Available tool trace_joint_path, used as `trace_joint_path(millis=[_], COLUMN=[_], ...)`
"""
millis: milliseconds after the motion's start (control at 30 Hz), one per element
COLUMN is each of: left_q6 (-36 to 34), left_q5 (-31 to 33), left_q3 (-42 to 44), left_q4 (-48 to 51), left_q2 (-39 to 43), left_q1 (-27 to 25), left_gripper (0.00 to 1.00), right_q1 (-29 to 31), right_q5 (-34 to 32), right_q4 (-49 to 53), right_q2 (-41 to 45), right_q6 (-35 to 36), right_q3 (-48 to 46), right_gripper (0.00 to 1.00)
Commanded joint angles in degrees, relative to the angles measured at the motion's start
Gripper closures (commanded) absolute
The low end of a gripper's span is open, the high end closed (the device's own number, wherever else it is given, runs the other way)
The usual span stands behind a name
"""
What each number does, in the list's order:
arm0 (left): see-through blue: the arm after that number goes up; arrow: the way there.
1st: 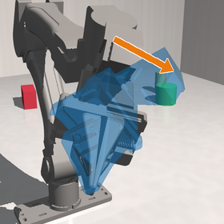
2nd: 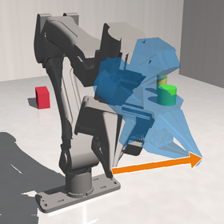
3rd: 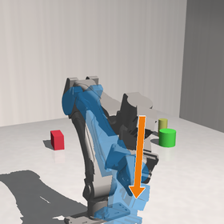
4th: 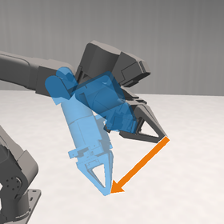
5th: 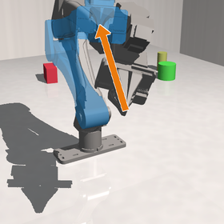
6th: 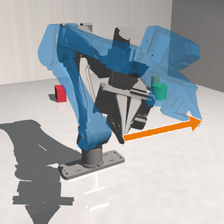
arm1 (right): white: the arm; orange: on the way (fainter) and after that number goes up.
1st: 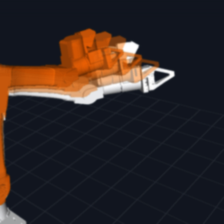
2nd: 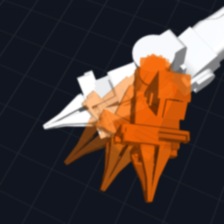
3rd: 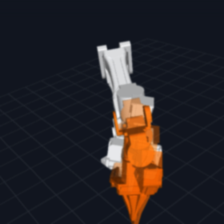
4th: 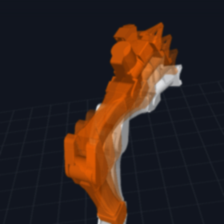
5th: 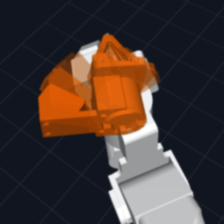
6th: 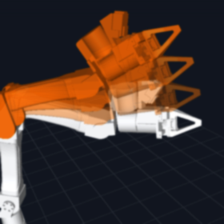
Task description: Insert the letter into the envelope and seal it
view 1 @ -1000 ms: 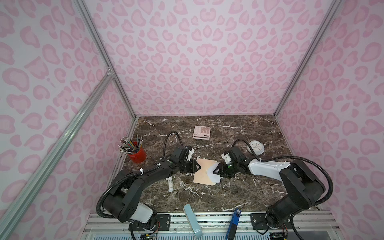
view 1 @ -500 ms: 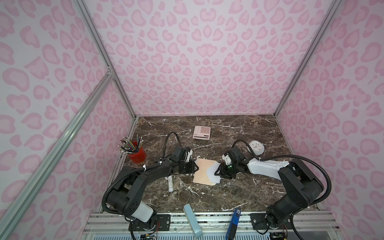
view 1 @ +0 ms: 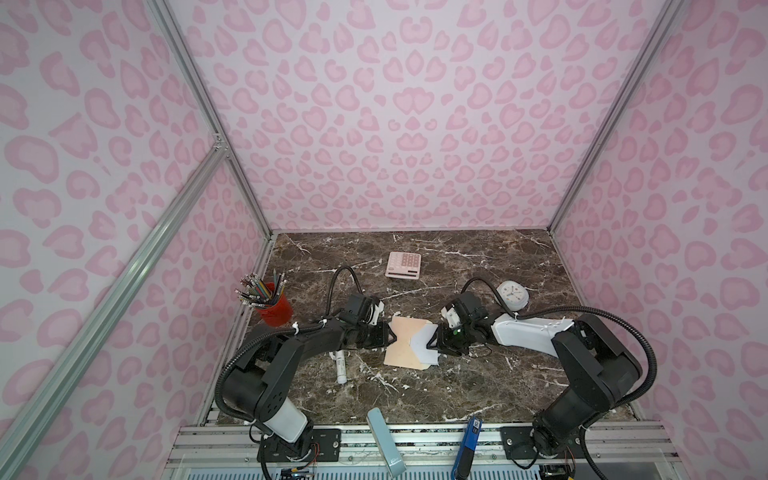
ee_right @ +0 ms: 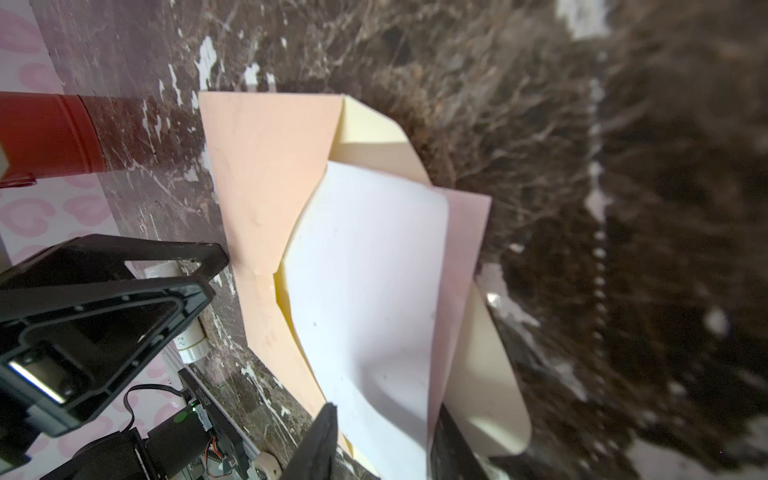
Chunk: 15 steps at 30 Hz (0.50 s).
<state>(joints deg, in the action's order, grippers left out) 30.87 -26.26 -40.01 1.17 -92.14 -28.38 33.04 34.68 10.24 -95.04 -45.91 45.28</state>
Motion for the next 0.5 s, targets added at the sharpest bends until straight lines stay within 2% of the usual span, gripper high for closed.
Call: trace_joint_path(millis=[0, 467], left_q6=[0.0, 0.5], left_q5=[-0.9, -2.0], left_q3=[0.2, 1.7], left_q4=[-2.2, -3.5], left_q2=[-0.7, -0.1], left_q1=[0.1, 0.0], left_gripper=[0.59, 0.59], right_q1=[0.1, 0.8], right_q5=[-0.5, 0.2], right_q4=[0.2, -0.3], right_q2=[-0.6, -2.0], right_q6=[0.3, -0.1], right_q3=[0.4, 2.1], right_gripper=[0.60, 0.61])
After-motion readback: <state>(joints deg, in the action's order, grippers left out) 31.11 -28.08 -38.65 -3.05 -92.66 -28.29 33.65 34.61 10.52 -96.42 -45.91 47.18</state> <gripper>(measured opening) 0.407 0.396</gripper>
